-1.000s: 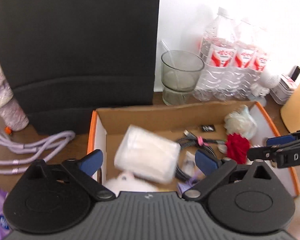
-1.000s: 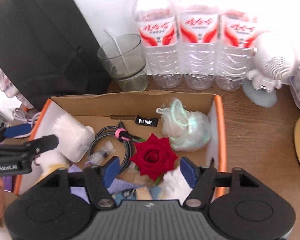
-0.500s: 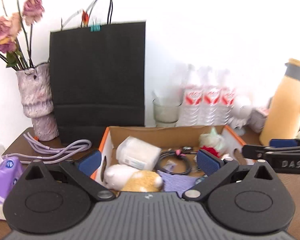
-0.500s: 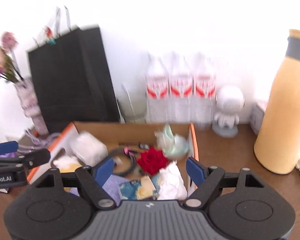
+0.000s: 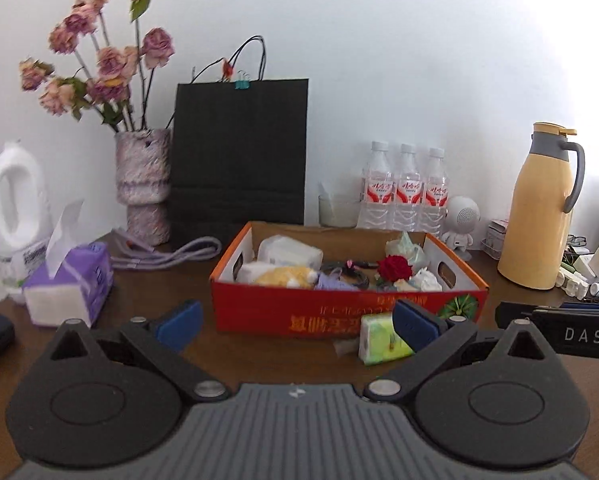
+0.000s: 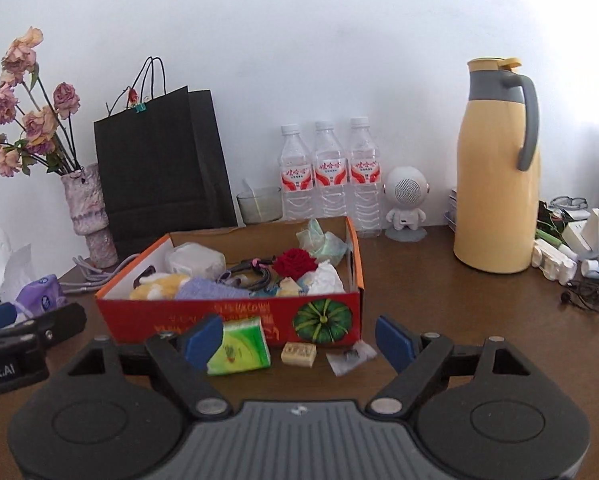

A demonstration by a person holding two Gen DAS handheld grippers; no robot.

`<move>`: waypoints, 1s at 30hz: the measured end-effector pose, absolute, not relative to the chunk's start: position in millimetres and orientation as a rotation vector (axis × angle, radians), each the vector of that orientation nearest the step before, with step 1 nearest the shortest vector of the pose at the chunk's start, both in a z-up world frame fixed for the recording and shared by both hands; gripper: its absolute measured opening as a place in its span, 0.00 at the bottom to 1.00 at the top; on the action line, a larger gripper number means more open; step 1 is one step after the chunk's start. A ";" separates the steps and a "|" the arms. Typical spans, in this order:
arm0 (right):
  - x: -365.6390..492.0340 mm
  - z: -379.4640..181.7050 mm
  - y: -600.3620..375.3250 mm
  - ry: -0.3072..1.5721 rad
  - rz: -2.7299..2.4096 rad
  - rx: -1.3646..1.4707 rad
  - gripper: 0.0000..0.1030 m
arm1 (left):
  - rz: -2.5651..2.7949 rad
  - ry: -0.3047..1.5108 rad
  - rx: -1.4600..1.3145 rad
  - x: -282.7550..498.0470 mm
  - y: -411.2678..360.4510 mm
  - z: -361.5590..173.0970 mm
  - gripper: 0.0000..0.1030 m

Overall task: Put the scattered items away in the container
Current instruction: 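Move both tools back over the desk toward the green tissue pack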

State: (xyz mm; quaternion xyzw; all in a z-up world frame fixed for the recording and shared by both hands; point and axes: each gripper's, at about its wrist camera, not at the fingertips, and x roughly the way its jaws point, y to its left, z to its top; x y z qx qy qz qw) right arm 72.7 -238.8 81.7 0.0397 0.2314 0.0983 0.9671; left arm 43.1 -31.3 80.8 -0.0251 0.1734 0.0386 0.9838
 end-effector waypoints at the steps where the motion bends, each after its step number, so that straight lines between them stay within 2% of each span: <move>1: 63.7 78.3 -239.6 0.490 0.200 0.056 0.81 | 0.076 0.360 -0.059 32.5 -33.2 75.6 1.00; 14: -33.2 39.9 -256.9 0.588 0.254 0.007 0.85 | 0.019 0.439 0.088 -48.3 -68.7 51.3 1.00; 30: -7.4 28.6 -267.9 0.639 0.270 0.037 0.87 | 0.026 0.503 0.109 -19.5 -74.3 37.6 1.00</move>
